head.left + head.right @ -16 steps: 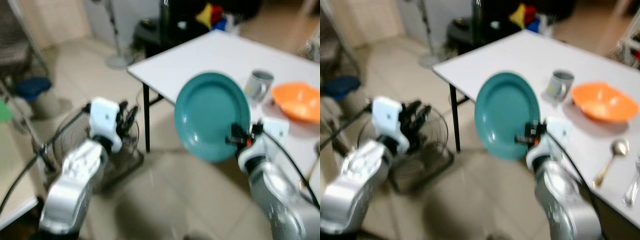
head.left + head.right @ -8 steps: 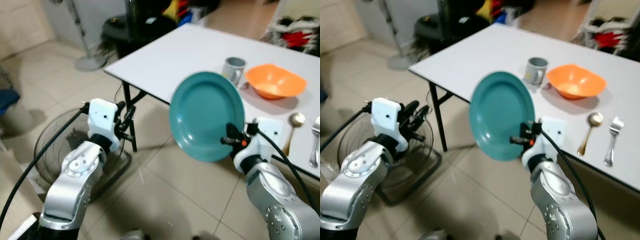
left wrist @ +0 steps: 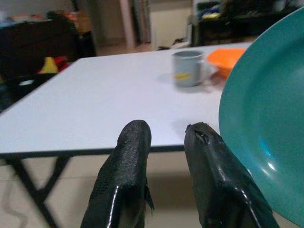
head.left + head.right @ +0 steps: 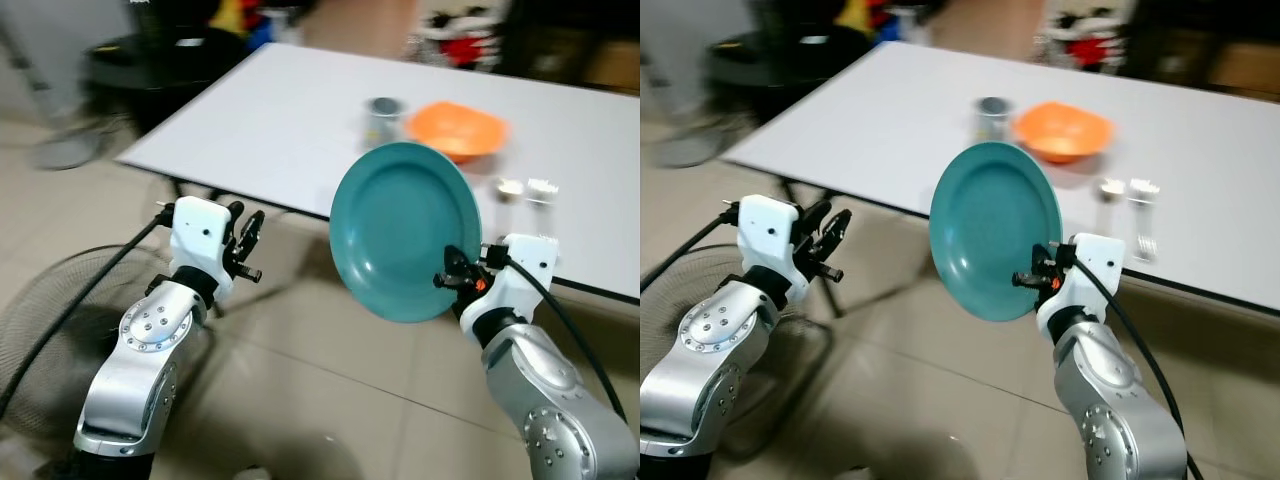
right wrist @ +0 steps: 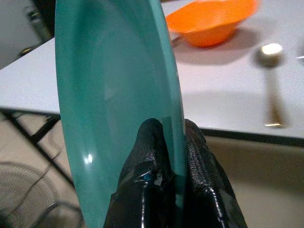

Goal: Setting the table

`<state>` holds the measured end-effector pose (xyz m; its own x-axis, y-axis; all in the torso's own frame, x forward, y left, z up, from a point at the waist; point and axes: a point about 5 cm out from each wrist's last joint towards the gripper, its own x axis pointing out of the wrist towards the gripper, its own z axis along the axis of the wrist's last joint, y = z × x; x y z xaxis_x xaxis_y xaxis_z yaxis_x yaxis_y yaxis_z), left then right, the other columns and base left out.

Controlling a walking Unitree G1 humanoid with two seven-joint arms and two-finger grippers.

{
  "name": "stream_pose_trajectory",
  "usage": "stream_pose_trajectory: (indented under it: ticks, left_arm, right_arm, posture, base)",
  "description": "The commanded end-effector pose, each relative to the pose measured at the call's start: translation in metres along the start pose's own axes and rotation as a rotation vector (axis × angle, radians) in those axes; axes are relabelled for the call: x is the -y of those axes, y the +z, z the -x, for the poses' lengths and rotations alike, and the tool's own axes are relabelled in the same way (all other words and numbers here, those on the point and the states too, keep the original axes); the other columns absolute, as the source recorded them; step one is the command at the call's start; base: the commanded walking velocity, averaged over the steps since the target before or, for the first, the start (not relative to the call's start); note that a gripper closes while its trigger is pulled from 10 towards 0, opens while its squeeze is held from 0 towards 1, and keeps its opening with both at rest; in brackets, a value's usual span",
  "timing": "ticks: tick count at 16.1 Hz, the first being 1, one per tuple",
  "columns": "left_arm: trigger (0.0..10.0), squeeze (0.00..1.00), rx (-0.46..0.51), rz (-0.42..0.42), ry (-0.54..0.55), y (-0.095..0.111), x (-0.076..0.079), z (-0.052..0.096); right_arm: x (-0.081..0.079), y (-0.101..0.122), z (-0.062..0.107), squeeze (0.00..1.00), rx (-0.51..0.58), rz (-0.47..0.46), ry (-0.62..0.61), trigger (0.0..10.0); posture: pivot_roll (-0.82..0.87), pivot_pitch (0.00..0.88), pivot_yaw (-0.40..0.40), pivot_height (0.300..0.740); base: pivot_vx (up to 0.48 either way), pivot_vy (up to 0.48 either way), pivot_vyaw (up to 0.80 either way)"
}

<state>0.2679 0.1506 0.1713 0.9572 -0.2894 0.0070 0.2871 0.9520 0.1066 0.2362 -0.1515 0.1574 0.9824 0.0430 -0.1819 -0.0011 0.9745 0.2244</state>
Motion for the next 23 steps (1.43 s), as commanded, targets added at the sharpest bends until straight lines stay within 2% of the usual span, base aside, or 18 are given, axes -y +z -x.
stream_pose_trajectory:
  ticks: [1, 6, 9, 23]
  left_arm:
    - [10.0, 0.0, 0.013, 0.037, -0.011, 0.0016, 0.0045, -0.0001]
    - [10.0, 0.0, 0.008, 0.041, -0.035, -0.0004, 0.0076, 0.0012]
    - [10.0, 0.0, 0.002, 0.037, -0.05, -0.0015, 0.0077, 0.0028]
    - [10.0, 0.0, -0.002, 0.043, -0.088, -0.0025, 0.0095, 0.0043]
  right_arm:
    - [0.0047, 0.0062, 0.0002, 0.0, 0.016, -0.02, -0.011, 10.0]
    - [0.0031, 0.0078, -0.0062, 0.0, -0.019, -0.057, 0.026, 10.0]
    - [-0.0008, 0.0052, -0.0077, 0.0, -0.048, -0.125, 0.087, 10.0]
    - [-0.0017, 0.0048, -0.0068, 0.0, -0.072, -0.138, 0.105, 10.0]
  posture:
    - [0.02, 0.051, 0.049, 0.74]
    - [0.03, 0.057, 0.044, 0.74]
    - [0.03, 0.058, 0.043, 0.74]
    - [0.02, 0.061, 0.044, 0.74]
  base:
    - [0.0, 0.0, 0.0]
    - [0.0, 0.0, 0.0]
    - [0.0, 0.0, 0.0]
    - [0.257, 0.0, 0.0]
